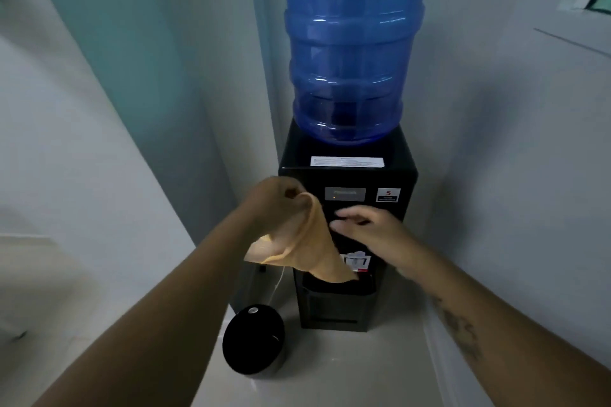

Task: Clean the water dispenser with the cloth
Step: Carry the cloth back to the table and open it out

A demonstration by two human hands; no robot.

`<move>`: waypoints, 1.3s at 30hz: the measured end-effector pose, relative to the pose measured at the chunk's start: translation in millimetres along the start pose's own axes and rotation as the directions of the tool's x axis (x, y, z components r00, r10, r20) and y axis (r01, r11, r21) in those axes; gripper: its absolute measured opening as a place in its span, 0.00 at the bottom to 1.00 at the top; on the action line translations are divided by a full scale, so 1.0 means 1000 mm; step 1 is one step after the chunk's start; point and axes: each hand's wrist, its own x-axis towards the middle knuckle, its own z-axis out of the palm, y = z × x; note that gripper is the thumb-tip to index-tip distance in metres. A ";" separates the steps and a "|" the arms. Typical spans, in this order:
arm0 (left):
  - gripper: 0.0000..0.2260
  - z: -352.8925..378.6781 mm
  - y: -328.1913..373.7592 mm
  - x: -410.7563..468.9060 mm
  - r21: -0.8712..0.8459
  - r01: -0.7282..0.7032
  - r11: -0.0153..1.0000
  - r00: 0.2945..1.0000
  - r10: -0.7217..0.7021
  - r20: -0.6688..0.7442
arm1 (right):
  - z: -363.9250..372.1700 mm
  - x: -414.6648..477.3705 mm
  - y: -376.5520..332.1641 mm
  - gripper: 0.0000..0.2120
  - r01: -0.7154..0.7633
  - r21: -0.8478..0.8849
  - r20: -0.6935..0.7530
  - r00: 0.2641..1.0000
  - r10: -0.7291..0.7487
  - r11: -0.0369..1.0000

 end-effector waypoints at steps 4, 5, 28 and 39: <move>0.06 -0.012 -0.010 0.000 0.092 -0.059 0.994 0.998 0.057 0.022 | 0.071 0.013 -0.016 0.10 0.080 0.107 -0.026 0.997 -0.078 0.991; 0.05 -0.017 -0.016 0.001 0.133 -0.072 0.988 0.997 0.069 0.023 | 0.079 0.017 -0.014 0.05 0.082 0.090 -0.094 0.993 -0.073 0.993; 0.10 -0.122 -0.149 -0.144 0.048 0.535 0.844 0.719 -0.424 -0.550 | 0.145 0.132 -0.065 0.07 0.557 -0.391 0.539 0.784 -0.309 0.732; 0.04 -0.180 -0.252 -0.320 -0.222 0.755 0.617 0.429 -0.720 -0.545 | 0.343 0.130 -0.187 0.05 0.606 -0.132 0.732 0.593 -0.335 0.784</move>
